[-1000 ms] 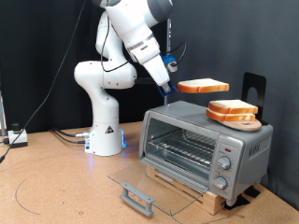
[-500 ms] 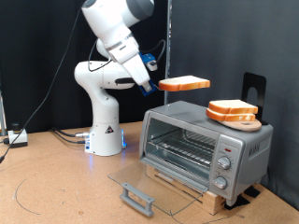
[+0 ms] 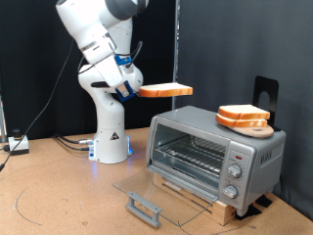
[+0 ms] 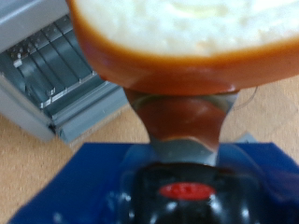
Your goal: Make a piece of toast with the oven
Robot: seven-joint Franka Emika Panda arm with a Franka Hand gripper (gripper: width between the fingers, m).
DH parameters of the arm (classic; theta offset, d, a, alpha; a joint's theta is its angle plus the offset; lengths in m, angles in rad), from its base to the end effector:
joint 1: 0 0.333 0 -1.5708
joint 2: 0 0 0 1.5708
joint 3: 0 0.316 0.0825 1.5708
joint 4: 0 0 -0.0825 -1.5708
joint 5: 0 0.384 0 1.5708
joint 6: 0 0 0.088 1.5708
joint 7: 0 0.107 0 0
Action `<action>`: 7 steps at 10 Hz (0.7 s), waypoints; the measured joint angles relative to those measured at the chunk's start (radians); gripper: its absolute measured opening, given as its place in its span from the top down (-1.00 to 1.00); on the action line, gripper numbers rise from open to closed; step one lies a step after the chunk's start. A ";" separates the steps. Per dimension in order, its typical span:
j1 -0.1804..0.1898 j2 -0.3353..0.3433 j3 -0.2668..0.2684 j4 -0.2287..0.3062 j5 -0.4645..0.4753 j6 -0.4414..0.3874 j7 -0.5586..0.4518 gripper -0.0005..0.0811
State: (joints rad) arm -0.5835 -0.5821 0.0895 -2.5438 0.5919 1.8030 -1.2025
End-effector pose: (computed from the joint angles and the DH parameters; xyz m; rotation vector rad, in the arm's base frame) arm 0.3380 -0.1275 0.4628 -2.5791 -0.6637 -0.3947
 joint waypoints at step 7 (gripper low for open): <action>-0.034 0.112 -0.062 0.054 -0.057 -0.039 -0.144 0.02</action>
State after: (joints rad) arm -0.6172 -0.4704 0.0279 -2.4900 0.5348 1.7642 -1.3467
